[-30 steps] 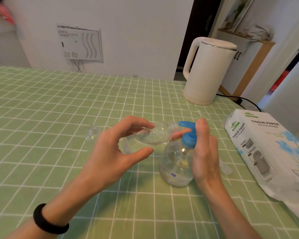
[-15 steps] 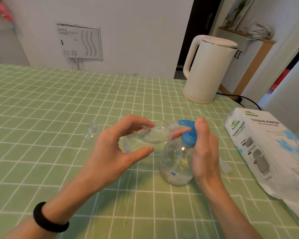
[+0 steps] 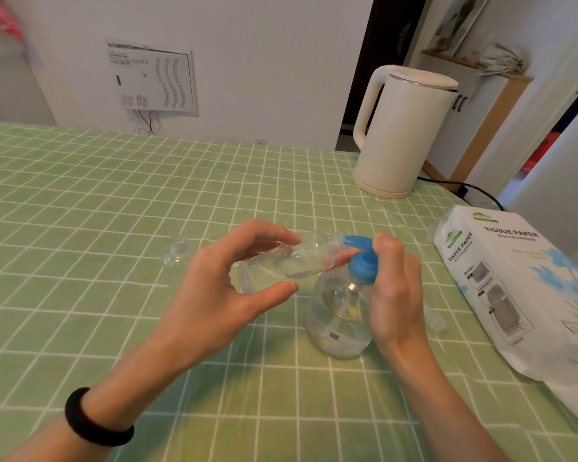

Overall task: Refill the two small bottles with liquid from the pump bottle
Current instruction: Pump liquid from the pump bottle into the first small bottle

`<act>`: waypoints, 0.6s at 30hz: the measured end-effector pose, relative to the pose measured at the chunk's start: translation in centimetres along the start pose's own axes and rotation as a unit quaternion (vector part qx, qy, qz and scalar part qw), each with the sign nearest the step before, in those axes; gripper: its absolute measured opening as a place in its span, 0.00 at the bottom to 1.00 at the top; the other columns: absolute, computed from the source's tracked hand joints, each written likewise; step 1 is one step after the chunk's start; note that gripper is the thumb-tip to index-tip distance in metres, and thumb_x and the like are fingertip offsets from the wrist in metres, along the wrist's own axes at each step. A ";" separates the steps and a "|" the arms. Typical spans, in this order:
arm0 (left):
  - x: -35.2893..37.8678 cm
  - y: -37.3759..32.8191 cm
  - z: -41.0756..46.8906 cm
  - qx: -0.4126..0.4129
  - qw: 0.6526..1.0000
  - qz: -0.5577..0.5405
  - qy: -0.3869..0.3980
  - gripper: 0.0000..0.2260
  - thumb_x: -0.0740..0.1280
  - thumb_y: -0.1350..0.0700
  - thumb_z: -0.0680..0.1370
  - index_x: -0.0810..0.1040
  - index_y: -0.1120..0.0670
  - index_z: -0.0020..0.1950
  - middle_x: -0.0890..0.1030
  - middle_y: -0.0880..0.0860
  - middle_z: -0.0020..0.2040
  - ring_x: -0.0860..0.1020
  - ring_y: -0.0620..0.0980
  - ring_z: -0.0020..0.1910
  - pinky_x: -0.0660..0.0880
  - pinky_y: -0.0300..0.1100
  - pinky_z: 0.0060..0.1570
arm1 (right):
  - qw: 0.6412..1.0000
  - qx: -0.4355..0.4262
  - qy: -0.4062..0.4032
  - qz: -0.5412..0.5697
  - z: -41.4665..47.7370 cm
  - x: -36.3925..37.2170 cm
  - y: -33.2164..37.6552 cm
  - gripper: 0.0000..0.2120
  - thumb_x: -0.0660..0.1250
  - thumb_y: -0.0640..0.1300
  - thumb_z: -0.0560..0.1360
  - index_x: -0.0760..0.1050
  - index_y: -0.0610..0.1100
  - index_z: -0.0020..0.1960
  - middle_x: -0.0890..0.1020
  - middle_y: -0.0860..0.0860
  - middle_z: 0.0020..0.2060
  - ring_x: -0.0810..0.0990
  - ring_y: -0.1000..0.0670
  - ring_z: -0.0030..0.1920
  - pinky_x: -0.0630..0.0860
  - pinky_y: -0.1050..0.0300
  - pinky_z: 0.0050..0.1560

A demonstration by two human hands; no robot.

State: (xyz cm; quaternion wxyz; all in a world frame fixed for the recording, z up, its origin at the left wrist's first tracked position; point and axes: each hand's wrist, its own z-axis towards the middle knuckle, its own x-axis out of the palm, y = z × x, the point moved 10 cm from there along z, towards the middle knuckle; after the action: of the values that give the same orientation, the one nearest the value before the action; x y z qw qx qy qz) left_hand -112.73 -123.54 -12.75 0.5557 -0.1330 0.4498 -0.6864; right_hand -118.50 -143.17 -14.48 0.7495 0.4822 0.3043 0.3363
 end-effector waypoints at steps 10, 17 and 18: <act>-0.3 0.1 0.1 0.004 1.000 -0.012 -0.002 0.21 0.79 0.61 0.71 0.81 0.53 0.63 0.86 0.45 0.60 0.84 0.50 0.63 0.79 0.49 0.66 | 1.000 0.010 -0.001 -0.003 -0.2 0.1 0.0 0.35 0.50 0.68 0.76 0.87 0.45 0.37 0.87 0.43 0.36 0.82 0.36 0.42 0.77 0.51 0.44; -0.2 0.2 0.0 -0.001 1.000 -0.013 0.000 0.22 0.79 0.61 0.71 0.82 0.54 0.63 0.86 0.45 0.60 0.84 0.49 0.62 0.79 0.47 0.66 | 1.000 0.002 0.002 -0.007 -0.1 0.1 -0.2 0.33 0.51 0.64 0.76 0.86 0.43 0.37 0.87 0.45 0.35 0.83 0.41 0.41 0.78 0.52 0.45; -0.1 0.2 0.0 -0.001 1.000 -0.013 0.000 0.22 0.79 0.61 0.71 0.82 0.54 0.63 0.86 0.45 0.60 0.84 0.49 0.62 0.79 0.48 0.66 | 1.000 0.006 -0.002 -0.009 -0.2 0.0 -0.2 0.34 0.50 0.66 0.77 0.86 0.45 0.37 0.87 0.43 0.35 0.83 0.38 0.41 0.77 0.48 0.46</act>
State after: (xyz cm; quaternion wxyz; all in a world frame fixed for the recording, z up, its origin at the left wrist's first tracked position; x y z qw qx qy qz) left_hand -112.54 -123.40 -12.89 0.5468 -0.1393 0.4487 -0.6930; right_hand -118.63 -143.13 -14.77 0.7499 0.4851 0.3089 0.3269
